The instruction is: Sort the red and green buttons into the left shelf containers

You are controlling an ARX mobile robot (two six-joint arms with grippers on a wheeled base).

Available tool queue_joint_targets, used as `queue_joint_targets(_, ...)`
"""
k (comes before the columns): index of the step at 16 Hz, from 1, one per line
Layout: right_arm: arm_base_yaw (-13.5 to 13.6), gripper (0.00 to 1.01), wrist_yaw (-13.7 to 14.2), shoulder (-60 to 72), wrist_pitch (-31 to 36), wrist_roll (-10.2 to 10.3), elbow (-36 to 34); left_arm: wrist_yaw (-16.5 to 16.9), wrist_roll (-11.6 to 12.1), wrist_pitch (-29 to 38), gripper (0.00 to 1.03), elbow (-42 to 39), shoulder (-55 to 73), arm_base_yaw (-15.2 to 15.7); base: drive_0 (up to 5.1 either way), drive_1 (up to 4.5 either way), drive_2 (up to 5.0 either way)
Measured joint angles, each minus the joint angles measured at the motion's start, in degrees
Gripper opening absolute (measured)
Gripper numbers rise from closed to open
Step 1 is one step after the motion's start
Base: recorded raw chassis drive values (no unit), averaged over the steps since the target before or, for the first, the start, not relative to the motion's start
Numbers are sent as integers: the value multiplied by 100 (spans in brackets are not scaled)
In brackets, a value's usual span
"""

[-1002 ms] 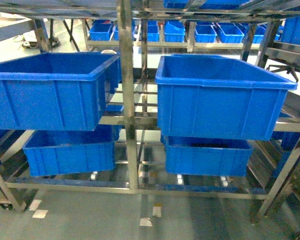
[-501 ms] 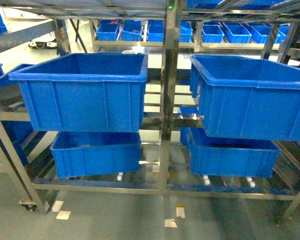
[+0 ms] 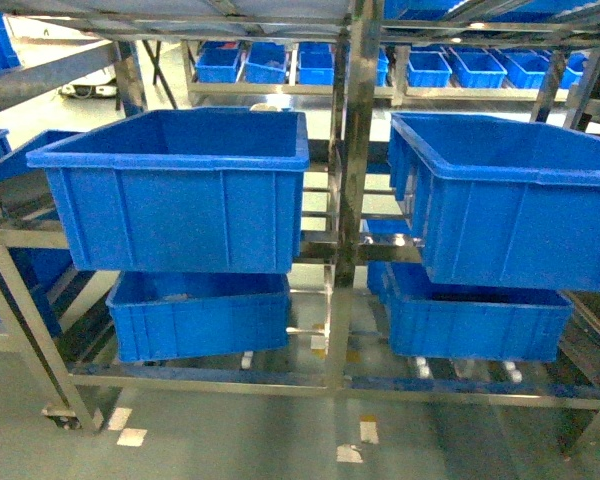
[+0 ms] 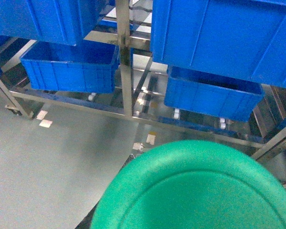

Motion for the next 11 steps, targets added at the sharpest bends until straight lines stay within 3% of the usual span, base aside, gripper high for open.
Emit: queue_joint_targets(11, 0, 27, 2, -4, 20, 0, 0, 9, 0, -17, 26, 0, 24, 0, 4, 427, -418)
